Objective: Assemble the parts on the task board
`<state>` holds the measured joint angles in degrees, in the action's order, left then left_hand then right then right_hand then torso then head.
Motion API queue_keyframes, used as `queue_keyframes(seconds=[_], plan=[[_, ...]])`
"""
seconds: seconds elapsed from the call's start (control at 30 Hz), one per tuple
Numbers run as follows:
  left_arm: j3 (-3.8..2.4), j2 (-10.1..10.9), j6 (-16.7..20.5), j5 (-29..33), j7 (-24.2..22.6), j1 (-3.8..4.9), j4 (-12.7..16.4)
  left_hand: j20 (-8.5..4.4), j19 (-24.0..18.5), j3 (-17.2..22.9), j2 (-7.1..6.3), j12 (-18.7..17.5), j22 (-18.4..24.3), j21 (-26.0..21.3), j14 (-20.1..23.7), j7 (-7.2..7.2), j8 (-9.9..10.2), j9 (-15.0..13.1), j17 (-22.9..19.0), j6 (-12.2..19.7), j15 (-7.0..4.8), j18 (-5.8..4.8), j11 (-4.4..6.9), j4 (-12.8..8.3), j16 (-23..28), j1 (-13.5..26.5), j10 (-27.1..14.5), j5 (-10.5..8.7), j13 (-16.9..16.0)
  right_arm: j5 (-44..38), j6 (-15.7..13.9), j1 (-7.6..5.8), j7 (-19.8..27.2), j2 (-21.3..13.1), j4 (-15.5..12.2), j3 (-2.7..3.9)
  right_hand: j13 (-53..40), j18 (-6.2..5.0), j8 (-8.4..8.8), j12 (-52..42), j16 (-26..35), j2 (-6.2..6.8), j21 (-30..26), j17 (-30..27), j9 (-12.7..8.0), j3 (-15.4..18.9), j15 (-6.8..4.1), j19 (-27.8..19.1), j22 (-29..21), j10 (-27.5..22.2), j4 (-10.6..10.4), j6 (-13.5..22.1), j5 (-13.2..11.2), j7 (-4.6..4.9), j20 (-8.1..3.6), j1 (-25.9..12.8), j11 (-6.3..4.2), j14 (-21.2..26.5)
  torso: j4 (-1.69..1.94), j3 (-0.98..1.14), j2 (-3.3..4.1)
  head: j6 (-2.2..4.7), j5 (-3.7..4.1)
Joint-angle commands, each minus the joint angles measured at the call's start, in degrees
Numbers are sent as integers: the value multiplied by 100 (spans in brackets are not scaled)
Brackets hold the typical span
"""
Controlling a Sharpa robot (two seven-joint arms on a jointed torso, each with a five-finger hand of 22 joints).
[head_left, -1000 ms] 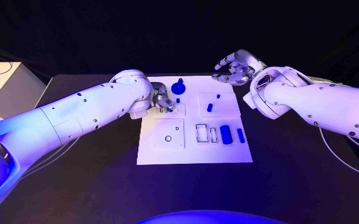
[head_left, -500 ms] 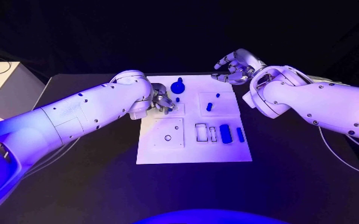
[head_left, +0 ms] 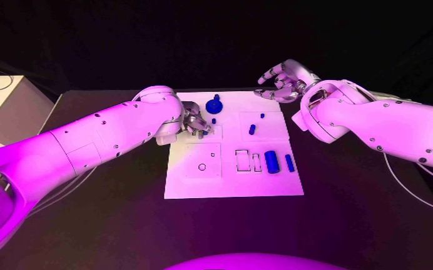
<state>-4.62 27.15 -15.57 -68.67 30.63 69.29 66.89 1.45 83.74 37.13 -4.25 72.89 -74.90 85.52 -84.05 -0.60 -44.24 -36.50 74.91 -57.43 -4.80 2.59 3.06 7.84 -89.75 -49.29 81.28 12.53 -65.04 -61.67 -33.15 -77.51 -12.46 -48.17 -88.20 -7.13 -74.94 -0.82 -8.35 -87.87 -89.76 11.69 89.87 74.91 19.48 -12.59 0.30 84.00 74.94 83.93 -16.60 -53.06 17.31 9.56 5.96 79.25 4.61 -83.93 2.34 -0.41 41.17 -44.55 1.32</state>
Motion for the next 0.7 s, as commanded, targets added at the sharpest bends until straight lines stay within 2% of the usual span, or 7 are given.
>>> queue_keyframes(seconds=[0.03,0.23,0.37,0.5,0.7], plan=[[5,-10,-13,-16,7,-11,-17,-28,55,-103,-83,-21,-554,5,-595,-17,-20,16,1509,43,-55,-40,-25,49,-25,7,-21,-58,7,-61,43,3,44,1,-6,2,-1262,82,-38,34,-24,-9,13,1508,5,24,16,600,1506,349,9,-4,20,-16,38,-62,6,-607,0,0,-2,5,0],[-2,34,6,-58,2,-12,4,-33,52,-434,-170,-36,-548,-2,-595,-17,-48,59,1509,55,-58,-38,-23,232,-25,-42,-27,-73,4,-61,40,3,46,-8,-7,2,-1266,82,-39,30,-24,-10,13,1509,5,25,15,600,1506,354,7,-4,22,-16,38,-66,6,-607,-4,-3,2,28,5],[-7,74,3,-80,-2,-12,39,-37,52,-772,-311,-49,-547,-8,-595,-11,-74,100,1509,71,-63,-37,-19,403,-25,-138,-30,-78,0,-61,38,4,46,-14,-7,1,-1266,82,-39,30,-24,-10,13,1509,5,25,15,600,1506,354,7,-4,22,-16,38,-66,6,-607,-2,-4,0,29,8],[-11,122,-3,-93,-7,-13,91,-40,52,-963,-398,-54,-547,-11,-595,-8,-89,126,1509,80,-64,-37,-16,509,-25,-211,-30,-87,-5,-61,36,6,48,-17,-7,1,-1266,82,-39,30,-24,-10,13,1509,5,25,15,600,1506,354,7,-4,22,-16,38,-66,6,-607,-1,-4,0,28,9],[-19,179,32,-96,-15,-14,165,-41,52,-1162,-435,-69,-546,-15,-595,-6,-109,159,1509,85,-66,-37,-14,677,-25,-312,-34,-241,-1,-61,34,10,53,-21,-7,1,-1266,82,-39,30,-24,-10,13,1509,5,25,15,600,1506,354,7,-4,22,-16,38,-66,6,-607,8,-10,-3,33,14]])
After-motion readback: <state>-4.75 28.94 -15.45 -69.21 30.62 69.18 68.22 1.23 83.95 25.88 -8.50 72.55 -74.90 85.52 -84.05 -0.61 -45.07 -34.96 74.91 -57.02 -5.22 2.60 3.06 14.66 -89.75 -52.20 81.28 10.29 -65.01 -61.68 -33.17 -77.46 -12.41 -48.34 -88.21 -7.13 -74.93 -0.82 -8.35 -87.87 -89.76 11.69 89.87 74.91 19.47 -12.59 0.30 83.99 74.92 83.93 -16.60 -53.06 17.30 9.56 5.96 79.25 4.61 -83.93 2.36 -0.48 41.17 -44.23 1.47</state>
